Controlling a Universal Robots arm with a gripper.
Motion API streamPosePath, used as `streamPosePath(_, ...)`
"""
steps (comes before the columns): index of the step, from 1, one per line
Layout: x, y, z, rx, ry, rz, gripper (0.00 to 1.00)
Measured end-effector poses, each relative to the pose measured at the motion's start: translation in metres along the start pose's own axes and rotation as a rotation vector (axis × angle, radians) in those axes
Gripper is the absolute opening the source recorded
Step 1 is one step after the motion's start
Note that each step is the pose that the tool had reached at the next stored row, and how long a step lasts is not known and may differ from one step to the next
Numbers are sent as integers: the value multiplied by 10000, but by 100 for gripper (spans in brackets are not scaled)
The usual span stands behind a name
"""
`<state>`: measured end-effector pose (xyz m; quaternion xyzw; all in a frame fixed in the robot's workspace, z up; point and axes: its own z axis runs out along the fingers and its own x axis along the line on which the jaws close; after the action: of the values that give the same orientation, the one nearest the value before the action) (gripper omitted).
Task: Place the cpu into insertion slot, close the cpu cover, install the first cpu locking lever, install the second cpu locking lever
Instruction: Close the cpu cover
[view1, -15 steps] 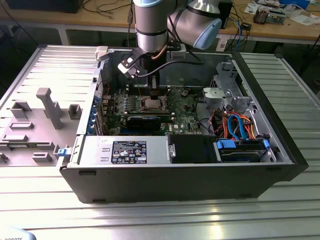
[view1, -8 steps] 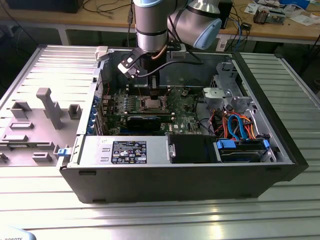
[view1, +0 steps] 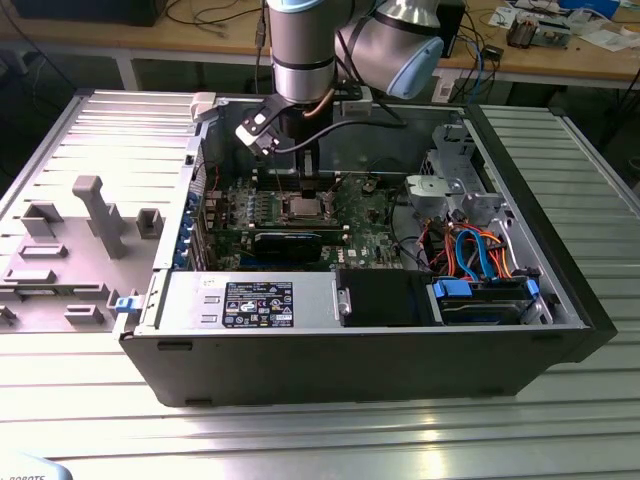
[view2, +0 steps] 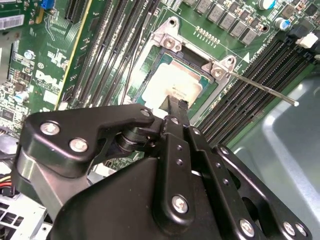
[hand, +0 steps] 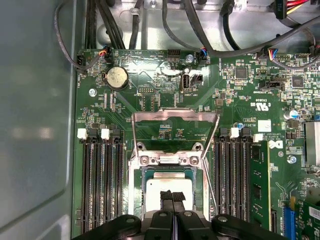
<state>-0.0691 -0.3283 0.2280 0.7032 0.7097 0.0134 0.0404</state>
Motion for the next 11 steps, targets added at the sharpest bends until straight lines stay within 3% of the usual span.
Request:
streamPosePath(7, -2, 7, -77, -2, -10, -1, 11)
streamPosePath(9, -3, 12, -74, 3, -104, 60, 11)
streamPosePath(11, -3, 29, -69, 10, -143, 78, 11)
